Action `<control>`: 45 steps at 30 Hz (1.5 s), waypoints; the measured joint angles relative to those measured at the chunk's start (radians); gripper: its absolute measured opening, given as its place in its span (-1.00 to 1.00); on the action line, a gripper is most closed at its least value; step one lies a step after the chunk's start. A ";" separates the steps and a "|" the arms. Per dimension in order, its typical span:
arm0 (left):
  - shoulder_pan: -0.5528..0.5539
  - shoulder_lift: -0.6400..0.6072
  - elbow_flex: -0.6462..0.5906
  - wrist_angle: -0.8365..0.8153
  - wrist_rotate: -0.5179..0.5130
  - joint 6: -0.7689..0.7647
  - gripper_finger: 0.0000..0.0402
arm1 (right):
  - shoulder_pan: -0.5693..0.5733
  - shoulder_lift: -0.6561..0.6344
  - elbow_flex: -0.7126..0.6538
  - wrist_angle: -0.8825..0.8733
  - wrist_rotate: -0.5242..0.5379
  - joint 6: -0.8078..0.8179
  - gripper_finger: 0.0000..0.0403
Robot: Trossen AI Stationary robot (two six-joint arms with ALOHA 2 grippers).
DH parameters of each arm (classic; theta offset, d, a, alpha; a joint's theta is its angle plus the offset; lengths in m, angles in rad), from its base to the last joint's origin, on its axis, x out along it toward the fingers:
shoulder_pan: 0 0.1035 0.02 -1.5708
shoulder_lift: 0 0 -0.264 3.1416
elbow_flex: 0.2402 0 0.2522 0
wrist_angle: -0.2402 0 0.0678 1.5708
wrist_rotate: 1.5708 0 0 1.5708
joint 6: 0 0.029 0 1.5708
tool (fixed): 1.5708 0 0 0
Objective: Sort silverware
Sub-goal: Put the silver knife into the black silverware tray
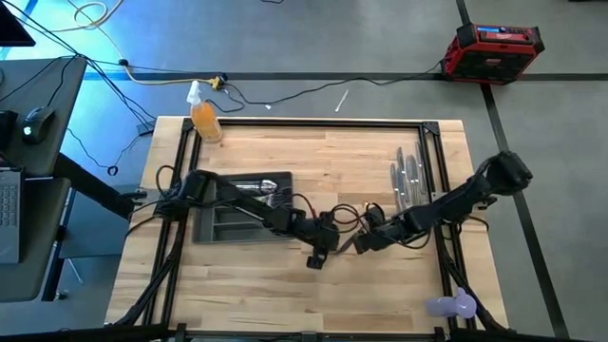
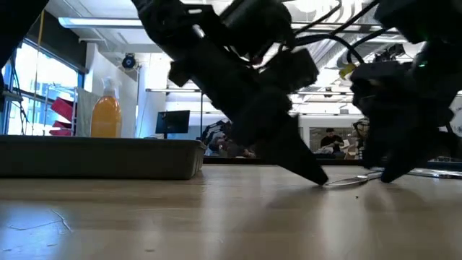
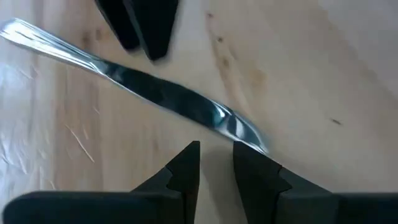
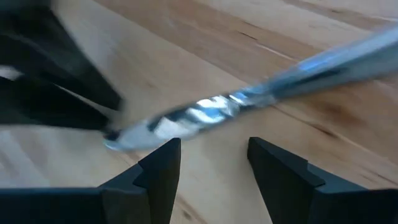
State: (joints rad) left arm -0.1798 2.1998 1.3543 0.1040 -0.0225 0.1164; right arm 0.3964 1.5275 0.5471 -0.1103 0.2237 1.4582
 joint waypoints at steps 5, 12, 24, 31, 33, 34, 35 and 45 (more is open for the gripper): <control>0.007 0.061 0.062 0.007 -0.026 0.000 -0.70 | -0.042 0.044 -0.001 0.107 0.000 -0.022 -0.09; 0.017 0.123 0.087 0.010 -0.004 -0.014 -0.77 | -0.074 0.076 -0.008 0.212 0.005 -0.105 -0.09; 0.038 0.124 0.088 0.007 0.005 -0.008 -0.77 | -0.043 0.084 -0.007 0.239 0.008 -0.142 -0.09; 0.043 0.124 0.087 0.014 0.007 -0.007 -0.78 | -0.034 0.087 -0.012 0.284 -0.017 -0.207 -0.09; 0.043 0.124 0.087 0.015 0.006 -0.007 -0.78 | -0.034 0.086 -0.012 0.289 -0.021 -0.223 -0.09; 0.043 0.124 0.087 0.015 0.006 -0.008 -0.78 | -0.034 0.084 -0.012 0.287 -0.020 -0.225 -0.09; 0.042 0.122 0.087 0.014 0.003 -0.008 -0.78 | -0.035 0.080 -0.012 0.282 -0.017 -0.224 -0.09; 0.005 0.042 0.090 -0.136 -0.050 -0.012 -0.85 | -0.042 0.070 0.000 0.212 -0.051 -0.184 -0.09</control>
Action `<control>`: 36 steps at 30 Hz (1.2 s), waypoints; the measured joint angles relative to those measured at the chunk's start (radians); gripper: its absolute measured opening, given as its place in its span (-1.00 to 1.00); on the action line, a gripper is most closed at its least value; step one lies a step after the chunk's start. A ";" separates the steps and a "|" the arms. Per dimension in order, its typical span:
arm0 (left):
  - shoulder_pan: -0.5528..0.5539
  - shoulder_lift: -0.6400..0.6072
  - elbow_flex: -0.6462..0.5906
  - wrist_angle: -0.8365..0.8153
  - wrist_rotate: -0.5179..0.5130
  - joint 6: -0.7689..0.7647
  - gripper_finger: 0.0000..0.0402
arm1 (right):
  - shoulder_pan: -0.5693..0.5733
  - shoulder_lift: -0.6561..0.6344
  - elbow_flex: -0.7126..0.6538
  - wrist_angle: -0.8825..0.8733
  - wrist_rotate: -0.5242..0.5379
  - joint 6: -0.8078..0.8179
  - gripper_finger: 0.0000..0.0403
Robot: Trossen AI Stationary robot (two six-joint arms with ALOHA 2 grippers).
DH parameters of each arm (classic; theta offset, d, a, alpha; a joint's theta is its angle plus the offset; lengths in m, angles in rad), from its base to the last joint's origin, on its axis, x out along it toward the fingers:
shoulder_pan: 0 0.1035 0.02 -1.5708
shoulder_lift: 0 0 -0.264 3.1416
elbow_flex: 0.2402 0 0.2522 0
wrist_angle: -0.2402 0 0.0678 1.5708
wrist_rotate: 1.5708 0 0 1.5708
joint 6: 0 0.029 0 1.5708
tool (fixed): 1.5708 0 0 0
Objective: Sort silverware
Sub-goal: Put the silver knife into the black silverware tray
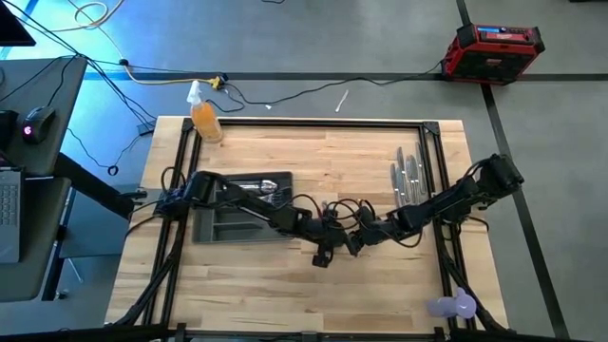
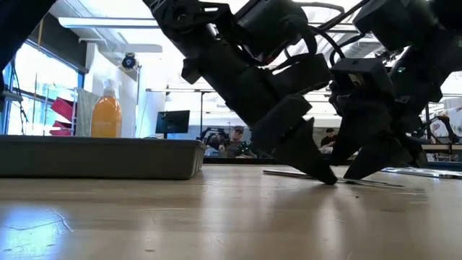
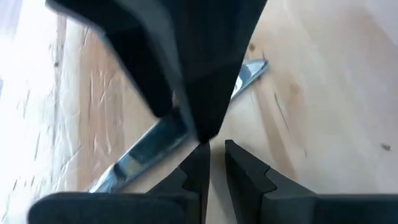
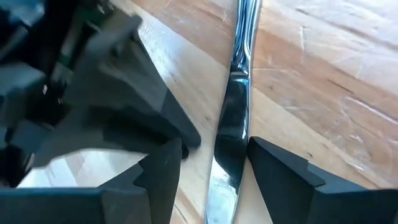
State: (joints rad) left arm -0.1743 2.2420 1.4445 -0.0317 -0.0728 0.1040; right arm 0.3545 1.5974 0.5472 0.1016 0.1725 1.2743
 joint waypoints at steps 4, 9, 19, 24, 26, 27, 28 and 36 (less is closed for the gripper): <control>-0.002 -0.015 0.000 -0.060 -0.007 -0.018 -0.87 | -0.003 0.000 0.000 -0.015 -0.024 -0.012 -0.09; 0.014 0.006 0.001 -0.036 0.012 -0.021 -0.90 | -0.004 0.001 -0.004 0.015 -0.033 -0.028 -0.09; 0.052 0.060 -0.001 0.095 0.056 -0.032 -0.95 | -0.053 0.057 -0.007 0.167 -0.092 -0.119 -0.09; 0.054 0.060 -0.001 0.095 0.054 -0.032 -0.95 | -0.053 0.060 -0.001 0.172 -0.103 -0.179 -0.10; 0.054 0.060 -0.001 0.093 0.051 -0.032 -0.95 | -0.043 0.058 0.016 0.124 -0.108 -0.202 -0.15; 0.054 0.060 -0.001 0.089 0.051 -0.032 -0.95 | -0.037 0.058 0.025 0.091 -0.103 -0.209 -0.20; 0.054 0.060 -0.001 0.088 0.050 -0.032 -0.95 | -0.032 0.058 0.035 0.049 -0.094 -0.211 -0.25; 0.055 0.043 0.002 0.074 0.043 -0.017 -0.95 | -0.007 0.057 0.086 -0.170 -0.055 -0.259 -0.87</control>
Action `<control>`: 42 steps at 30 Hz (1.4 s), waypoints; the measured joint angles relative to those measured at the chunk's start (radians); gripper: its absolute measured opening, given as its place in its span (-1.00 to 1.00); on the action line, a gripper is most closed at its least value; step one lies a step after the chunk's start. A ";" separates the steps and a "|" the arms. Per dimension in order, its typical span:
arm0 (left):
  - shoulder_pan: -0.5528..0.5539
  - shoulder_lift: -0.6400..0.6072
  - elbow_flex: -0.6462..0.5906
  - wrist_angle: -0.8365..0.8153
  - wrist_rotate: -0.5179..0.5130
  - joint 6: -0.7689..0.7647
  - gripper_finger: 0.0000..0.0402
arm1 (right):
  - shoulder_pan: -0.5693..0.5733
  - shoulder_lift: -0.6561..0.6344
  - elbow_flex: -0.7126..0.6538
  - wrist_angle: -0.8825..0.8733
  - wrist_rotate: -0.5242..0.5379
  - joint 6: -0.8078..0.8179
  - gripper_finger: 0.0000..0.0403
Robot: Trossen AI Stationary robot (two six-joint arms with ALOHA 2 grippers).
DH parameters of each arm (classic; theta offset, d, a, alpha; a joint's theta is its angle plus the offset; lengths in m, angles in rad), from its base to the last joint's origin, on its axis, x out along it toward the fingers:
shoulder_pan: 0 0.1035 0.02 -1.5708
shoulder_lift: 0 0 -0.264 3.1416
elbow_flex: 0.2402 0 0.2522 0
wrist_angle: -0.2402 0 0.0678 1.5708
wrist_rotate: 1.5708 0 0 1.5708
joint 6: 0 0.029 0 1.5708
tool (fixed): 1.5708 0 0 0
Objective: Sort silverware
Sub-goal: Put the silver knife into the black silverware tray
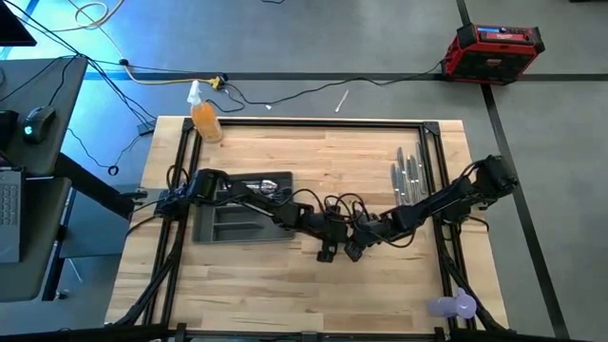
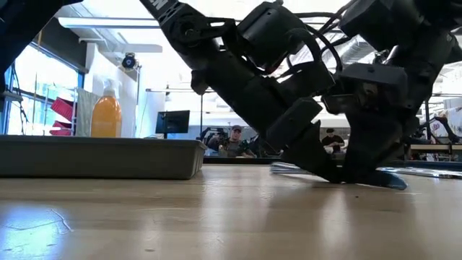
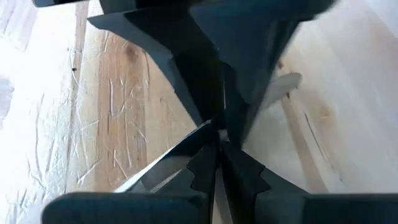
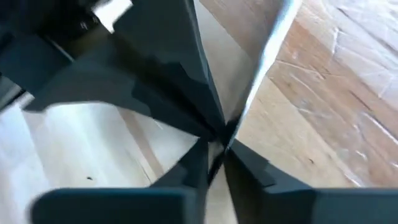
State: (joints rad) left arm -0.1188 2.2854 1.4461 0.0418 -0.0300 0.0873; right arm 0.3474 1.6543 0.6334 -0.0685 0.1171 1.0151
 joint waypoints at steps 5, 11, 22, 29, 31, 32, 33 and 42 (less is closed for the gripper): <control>-0.010 -0.090 -0.007 -0.177 0.009 0.084 -0.91 | 0.017 0.001 0.032 -0.097 0.005 -0.048 -0.98; -0.044 -0.163 -0.006 -0.240 -0.029 0.192 -0.60 | 0.024 -0.002 0.039 -0.133 0.017 -0.113 -0.99; 0.005 -0.082 -0.002 -0.170 -0.104 0.231 -0.16 | 0.030 -0.001 0.035 -0.110 0.046 -0.187 -1.00; 0.026 -0.078 -0.001 -0.203 0.026 0.201 -0.67 | 0.032 -0.002 0.034 -0.109 0.049 -0.189 -1.00; 0.029 -0.078 0.000 -0.214 0.056 0.194 -0.90 | 0.033 -0.002 0.034 -0.105 0.044 -0.193 -1.00; 0.028 -0.078 0.000 -0.218 0.060 0.191 -0.93 | 0.034 -0.003 0.033 -0.103 0.043 -0.201 -1.00; 0.028 -0.078 0.000 -0.219 0.059 0.191 -0.93 | 0.034 -0.004 0.033 -0.102 0.042 -0.211 -1.00; 0.016 -0.096 -0.002 -0.243 -0.004 0.121 -0.99 | 0.032 -0.118 0.023 -0.129 -0.030 -0.258 -0.52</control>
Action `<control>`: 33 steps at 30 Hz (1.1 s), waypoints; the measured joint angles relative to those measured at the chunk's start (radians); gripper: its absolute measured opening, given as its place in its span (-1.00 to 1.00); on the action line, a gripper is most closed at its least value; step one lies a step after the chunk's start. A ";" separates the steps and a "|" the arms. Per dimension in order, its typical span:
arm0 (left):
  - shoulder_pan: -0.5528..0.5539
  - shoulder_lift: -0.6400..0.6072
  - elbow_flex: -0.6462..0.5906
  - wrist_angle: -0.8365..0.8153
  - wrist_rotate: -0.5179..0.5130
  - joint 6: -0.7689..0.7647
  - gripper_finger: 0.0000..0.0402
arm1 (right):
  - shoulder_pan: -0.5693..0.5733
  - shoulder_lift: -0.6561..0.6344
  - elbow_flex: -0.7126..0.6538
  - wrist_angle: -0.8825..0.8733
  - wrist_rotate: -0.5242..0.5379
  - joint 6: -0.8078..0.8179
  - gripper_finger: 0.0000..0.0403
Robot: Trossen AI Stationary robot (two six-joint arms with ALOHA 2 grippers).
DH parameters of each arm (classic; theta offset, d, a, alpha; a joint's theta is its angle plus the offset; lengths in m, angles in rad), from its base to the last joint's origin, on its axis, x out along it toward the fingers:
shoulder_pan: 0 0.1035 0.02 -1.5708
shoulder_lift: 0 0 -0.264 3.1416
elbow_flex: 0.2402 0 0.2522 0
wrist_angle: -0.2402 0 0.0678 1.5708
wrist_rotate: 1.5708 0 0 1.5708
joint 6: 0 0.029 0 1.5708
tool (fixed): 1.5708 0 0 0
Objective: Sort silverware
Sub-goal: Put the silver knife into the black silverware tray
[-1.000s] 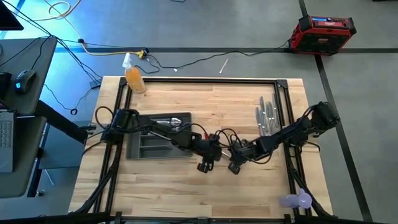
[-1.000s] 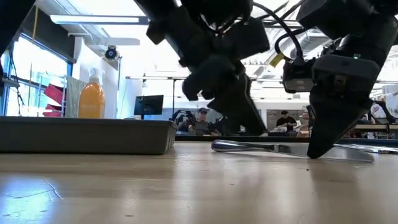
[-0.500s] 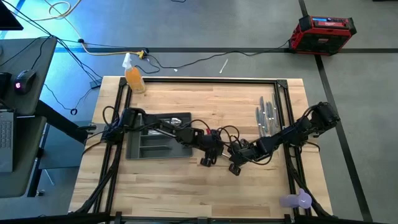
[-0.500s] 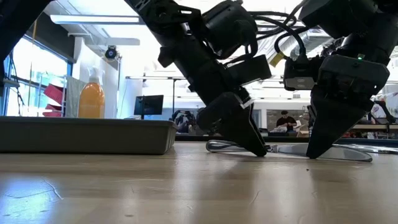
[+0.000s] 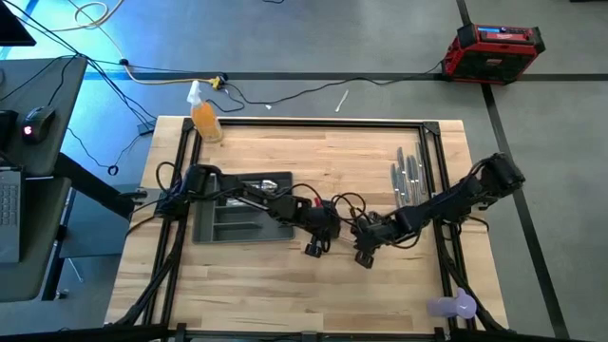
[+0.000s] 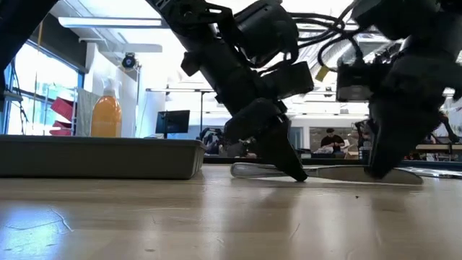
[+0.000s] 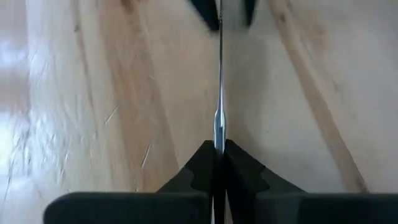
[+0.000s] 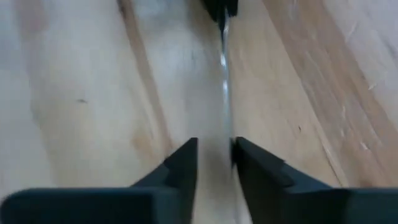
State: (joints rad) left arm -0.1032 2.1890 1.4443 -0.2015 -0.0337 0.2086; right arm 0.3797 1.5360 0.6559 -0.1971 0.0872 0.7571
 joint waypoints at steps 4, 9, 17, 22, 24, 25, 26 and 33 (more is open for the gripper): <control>0.004 -0.068 -0.006 -0.074 -0.012 0.002 -0.99 | 0.012 -0.132 0.003 -0.035 0.009 0.038 -0.25; -0.003 -0.210 -0.004 -0.233 -0.123 -0.013 -1.00 | 0.090 -0.339 0.006 -0.059 0.193 0.050 -0.14; -0.070 -0.505 -0.018 -0.703 -0.112 -0.265 -1.00 | 0.267 -0.497 0.010 -0.052 0.565 0.046 -0.16; -0.135 -0.675 -0.199 -0.781 -0.100 -0.455 -1.00 | 0.309 -0.460 0.010 -0.050 0.643 0.046 -0.16; -0.144 -0.741 -0.301 -0.780 -0.095 -0.531 -1.00 | 0.309 -0.438 0.010 -0.051 0.650 0.046 -0.16; -0.145 -0.766 -0.355 -0.773 -0.096 -0.558 -1.00 | 0.307 -0.426 0.010 -0.050 0.651 0.046 -0.16; -0.147 -0.791 -0.408 -0.760 -0.105 -0.580 -1.00 | 0.302 -0.414 0.010 -0.049 0.651 0.047 -0.16; -0.135 -0.911 -0.659 -0.663 -0.135 -0.623 -1.00 | 0.267 -0.370 0.010 -0.046 0.639 0.054 -0.16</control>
State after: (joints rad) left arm -0.2380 1.2776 0.7853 -0.8649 -0.1689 -0.4146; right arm 0.6472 1.1659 0.6659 -0.2435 0.7260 0.8108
